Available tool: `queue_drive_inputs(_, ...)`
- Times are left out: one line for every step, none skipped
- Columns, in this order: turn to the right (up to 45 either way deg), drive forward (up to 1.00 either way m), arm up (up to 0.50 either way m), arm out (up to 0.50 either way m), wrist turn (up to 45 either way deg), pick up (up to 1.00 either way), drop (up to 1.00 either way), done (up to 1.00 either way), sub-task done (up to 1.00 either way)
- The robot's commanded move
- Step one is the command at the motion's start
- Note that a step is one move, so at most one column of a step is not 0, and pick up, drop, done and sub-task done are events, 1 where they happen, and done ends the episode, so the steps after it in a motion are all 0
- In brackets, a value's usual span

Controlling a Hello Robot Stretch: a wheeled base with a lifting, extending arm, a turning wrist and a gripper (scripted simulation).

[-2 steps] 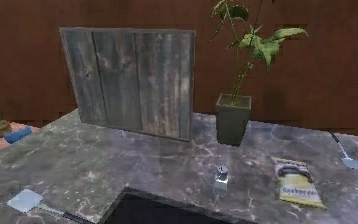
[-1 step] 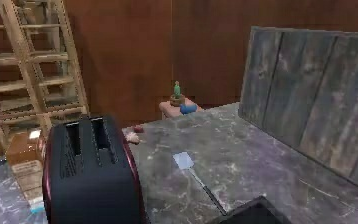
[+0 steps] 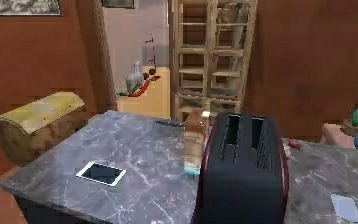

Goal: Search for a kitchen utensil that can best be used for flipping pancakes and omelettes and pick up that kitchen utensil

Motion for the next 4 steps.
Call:
queue_drive_inputs(-27.0, 0.00, 0.00, 0.00, 0.0, 0.00, 0.00, 0.00, 0.00)
queue_drive_inputs(0.0, 0.00, 0.50, 0.00, 0.0, 0.00, 0.00, 0.00, 0.00)
queue_drive_inputs(0.0, 0.00, 0.38, 0.00, 0.0, 0.00, 0.00, 0.00, 0.00)
queue_drive_inputs(0.0, 0.00, 0.00, 0.12, 0.0, 0.00, 0.00, 0.00, 0.00)
